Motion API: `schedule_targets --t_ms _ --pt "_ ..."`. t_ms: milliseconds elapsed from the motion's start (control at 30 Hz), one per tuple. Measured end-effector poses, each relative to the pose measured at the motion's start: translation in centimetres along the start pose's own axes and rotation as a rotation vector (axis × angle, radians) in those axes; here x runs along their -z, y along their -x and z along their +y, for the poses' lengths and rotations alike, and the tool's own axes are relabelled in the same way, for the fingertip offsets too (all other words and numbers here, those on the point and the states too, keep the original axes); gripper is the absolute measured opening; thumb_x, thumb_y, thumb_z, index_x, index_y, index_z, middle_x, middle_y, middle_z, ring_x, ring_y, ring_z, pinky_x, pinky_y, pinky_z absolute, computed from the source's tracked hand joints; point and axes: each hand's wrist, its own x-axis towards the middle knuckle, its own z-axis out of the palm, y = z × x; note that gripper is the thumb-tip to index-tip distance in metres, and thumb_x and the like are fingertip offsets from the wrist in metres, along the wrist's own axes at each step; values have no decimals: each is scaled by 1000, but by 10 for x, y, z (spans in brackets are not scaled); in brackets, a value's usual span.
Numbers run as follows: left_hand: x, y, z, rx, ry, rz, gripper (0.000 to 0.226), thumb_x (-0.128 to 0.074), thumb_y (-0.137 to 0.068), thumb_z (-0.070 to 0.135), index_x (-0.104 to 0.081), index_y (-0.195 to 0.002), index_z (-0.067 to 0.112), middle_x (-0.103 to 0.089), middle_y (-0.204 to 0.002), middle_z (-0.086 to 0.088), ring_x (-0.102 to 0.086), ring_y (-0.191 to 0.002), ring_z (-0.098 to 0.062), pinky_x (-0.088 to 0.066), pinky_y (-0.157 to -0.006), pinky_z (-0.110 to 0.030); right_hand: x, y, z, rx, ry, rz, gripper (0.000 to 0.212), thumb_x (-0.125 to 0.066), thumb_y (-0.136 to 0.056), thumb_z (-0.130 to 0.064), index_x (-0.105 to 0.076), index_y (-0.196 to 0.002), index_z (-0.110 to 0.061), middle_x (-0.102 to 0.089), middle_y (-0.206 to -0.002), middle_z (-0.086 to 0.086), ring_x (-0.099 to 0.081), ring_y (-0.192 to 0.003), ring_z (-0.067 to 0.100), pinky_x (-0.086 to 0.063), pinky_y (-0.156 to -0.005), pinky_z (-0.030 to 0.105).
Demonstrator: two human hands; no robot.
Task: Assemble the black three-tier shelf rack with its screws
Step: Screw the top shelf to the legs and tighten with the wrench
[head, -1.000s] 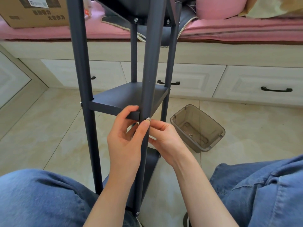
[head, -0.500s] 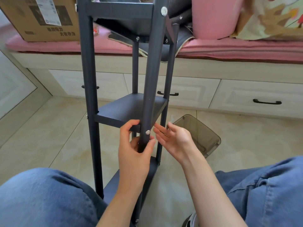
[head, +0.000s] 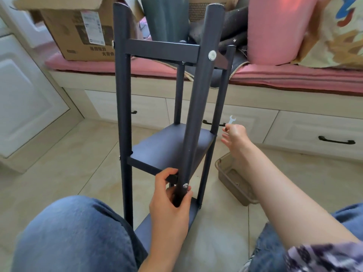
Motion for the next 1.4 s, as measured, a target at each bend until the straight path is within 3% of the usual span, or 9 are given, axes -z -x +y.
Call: schedule_targets --t_ms 133,267,467,633,867,967,1067,1200,1400 --pt "1 0 2 1 -52 9 64 -74 -87 -4 -52 -103 54 -66 -105 24 -73 -93 -10 -52 -77 -14 2 -16 -4 11 62 -31 24 -40 -102 -9 -54 -122 -10 -56 -117 8 -52 -124 28 -43 -88 34" --pt "5 -2 -1 7 -122 -10 64 -75 -87 0 -49 -103 55 -70 -99 24 -72 -93 -5 -51 -77 -11 -3 -22 -4 -23 -4 -111 29 -33 -105 -13 -59 -118 -11 -63 -103 4 -57 -101 22 -41 -105 44" --pt "7 -6 -7 -34 -261 4 70 -76 -87 3 -42 -107 60 -71 -96 28 -68 -94 6 -46 -76 -4 -6 -29 -1 -17 -79 -131 30 -31 -105 -16 -60 -96 -14 -65 -96 4 -62 -95 23 -48 -90 46" --pt "15 -29 -9 -95 -386 103 79 -73 -89 2 -38 -104 72 -68 -94 27 -64 -92 13 -43 -70 -1 4 -37 6 78 -74 -97 24 -35 -102 -17 -54 -116 -15 -59 -106 7 -60 -99 26 -54 -77 45" --pt "21 -78 -14 -168 -497 254 58 -63 -96 -1 -48 -144 30 -69 -107 6 -63 -93 -6 -47 -79 -7 14 -38 19 112 -91 -22 15 -35 -105 -20 -48 -108 -12 -54 -97 5 -59 -92 24 -55 -76 46" --pt "22 -97 -13 -199 -533 284 61 -62 -96 -3 -48 -149 24 -70 -114 -3 -65 -102 -17 -47 -89 -18 15 -34 24 98 -129 18 11 -34 -106 -19 -44 -107 -15 -51 -92 1 -57 -87 20 -55 -82 50" --pt "26 -109 -16 -225 -532 311 63 -62 -94 -7 -50 -148 24 -70 -109 0 -65 -97 -17 -45 -89 -12 14 -29 23 139 -112 38 8 -33 -105 -18 -41 -105 -16 -49 -89 0 -54 -80 15 -53 -91 56" --pt "29 -117 -26 -144 -457 362 62 -60 -94 -8 -53 -146 25 -72 -108 2 -66 -97 -15 -51 -92 -23 9 -18 9 238 -18 45 9 -34 -105 -21 -42 -105 -17 -54 -101 8 -58 -94 23 -53 -95 53" --pt "34 -143 -43 17 -349 458 44 -58 -94 -10 -65 -130 14 -73 -107 -4 -67 -101 -20 -53 -95 -33 1 8 2 382 86 55 7 -34 -104 -18 -39 -102 -13 -43 -86 3 -44 -76 15 -41 -64 27"
